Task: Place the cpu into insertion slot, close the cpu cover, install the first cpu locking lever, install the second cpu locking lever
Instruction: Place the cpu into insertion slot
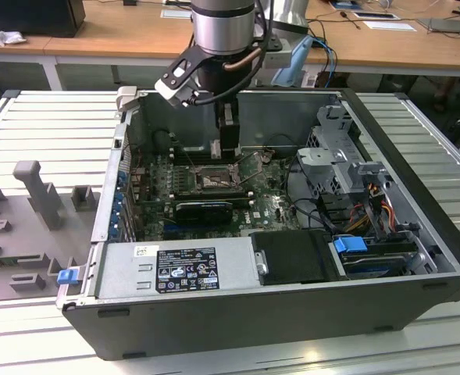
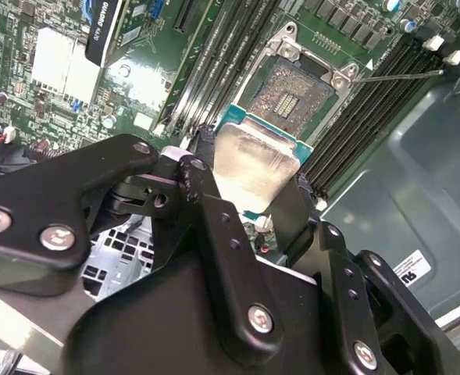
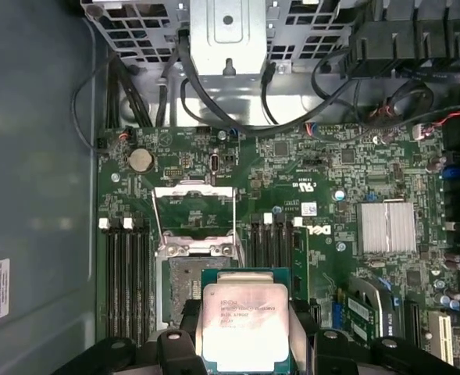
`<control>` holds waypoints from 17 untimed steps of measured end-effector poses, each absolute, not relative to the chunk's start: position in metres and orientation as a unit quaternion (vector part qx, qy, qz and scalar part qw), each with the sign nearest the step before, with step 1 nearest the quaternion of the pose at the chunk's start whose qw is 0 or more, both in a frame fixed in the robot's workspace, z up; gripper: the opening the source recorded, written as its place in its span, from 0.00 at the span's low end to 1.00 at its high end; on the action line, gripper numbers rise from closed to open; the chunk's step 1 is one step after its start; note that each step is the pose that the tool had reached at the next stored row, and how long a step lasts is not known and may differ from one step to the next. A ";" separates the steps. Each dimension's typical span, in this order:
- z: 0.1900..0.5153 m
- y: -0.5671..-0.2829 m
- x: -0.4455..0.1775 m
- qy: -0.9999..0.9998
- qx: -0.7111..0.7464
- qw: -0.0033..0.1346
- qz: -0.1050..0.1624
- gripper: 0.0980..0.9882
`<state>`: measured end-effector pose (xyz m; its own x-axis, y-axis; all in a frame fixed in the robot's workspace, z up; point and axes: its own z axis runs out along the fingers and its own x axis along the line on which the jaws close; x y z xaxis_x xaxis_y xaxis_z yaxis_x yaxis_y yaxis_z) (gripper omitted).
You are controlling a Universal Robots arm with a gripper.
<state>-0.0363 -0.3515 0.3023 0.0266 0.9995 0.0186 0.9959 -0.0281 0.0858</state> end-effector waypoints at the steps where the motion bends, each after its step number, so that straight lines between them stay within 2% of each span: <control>1: 0.302 -0.351 -0.036 0.697 0.716 0.024 0.036 0.48; 17: 0.292 -0.351 -0.036 0.697 0.716 0.024 0.036 0.48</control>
